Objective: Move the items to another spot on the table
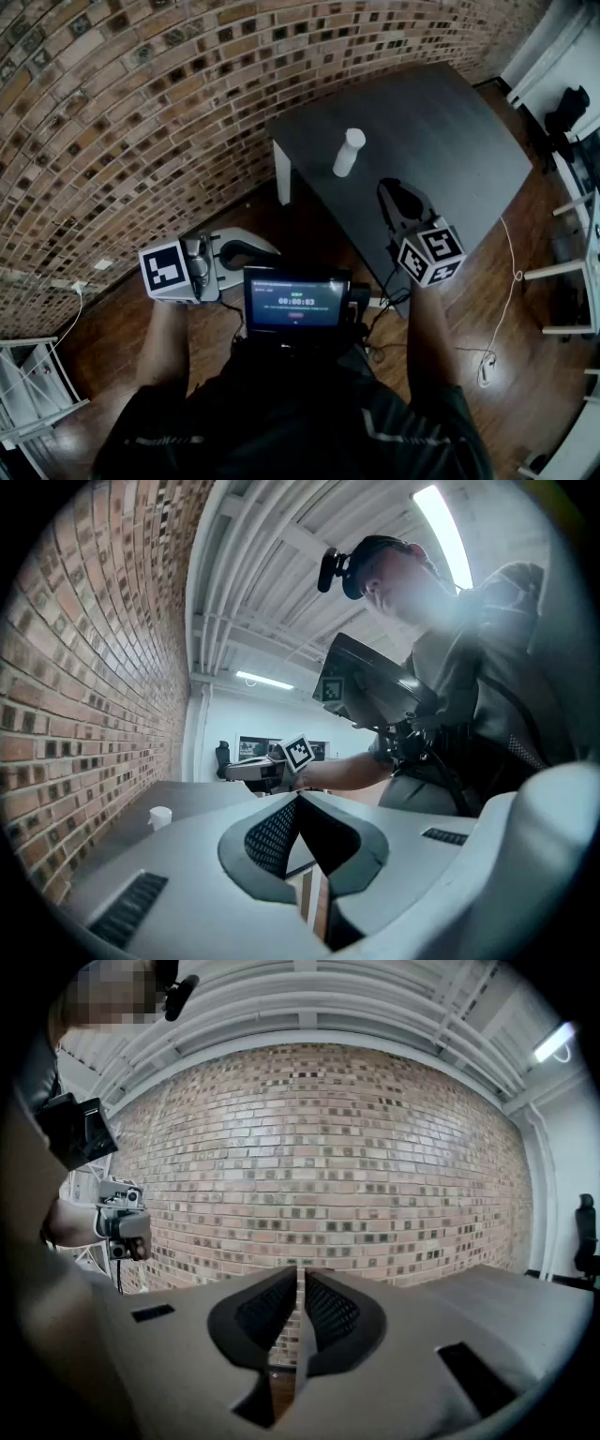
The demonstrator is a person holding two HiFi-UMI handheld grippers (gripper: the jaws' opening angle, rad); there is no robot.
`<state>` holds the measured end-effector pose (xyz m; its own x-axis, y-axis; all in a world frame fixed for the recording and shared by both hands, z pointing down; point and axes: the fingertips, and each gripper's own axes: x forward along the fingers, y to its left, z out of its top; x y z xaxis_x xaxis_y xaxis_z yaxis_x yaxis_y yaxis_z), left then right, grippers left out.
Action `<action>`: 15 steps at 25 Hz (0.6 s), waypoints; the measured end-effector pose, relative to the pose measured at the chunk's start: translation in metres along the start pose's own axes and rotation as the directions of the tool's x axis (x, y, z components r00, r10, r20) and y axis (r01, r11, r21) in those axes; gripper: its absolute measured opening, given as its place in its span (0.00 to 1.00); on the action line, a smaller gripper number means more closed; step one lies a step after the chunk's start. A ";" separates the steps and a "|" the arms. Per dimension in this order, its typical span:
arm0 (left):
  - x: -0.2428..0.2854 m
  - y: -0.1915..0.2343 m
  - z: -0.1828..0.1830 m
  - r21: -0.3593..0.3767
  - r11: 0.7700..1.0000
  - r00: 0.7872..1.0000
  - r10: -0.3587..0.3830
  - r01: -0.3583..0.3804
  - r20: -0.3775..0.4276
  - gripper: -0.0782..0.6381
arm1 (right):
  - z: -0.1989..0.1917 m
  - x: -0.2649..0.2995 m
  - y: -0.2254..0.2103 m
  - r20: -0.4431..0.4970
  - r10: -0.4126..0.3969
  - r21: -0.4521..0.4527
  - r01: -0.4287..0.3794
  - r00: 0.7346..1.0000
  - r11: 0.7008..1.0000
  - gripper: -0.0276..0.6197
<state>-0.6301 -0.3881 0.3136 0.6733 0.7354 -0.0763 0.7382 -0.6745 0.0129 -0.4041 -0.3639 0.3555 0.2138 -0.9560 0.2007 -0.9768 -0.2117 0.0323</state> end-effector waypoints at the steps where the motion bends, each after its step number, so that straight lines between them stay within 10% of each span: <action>1: -0.001 0.001 -0.001 0.002 1.000 1.000 -0.003 0.003 0.005 0.11 | -0.002 0.001 -0.001 -0.001 -0.006 0.000 0.006 1.000 1.000 0.09; 15: 0.007 0.044 -0.022 -0.045 0.998 0.999 -0.044 0.043 -0.017 0.11 | -0.046 0.065 -0.040 -0.063 -0.115 0.098 0.121 0.991 0.988 0.38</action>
<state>-0.5916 -0.4111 0.3357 0.6409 0.7653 -0.0596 0.7676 -0.6385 0.0547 -0.3521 -0.4080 0.4124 0.3239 -0.9105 0.2572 -0.9378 -0.3449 -0.0400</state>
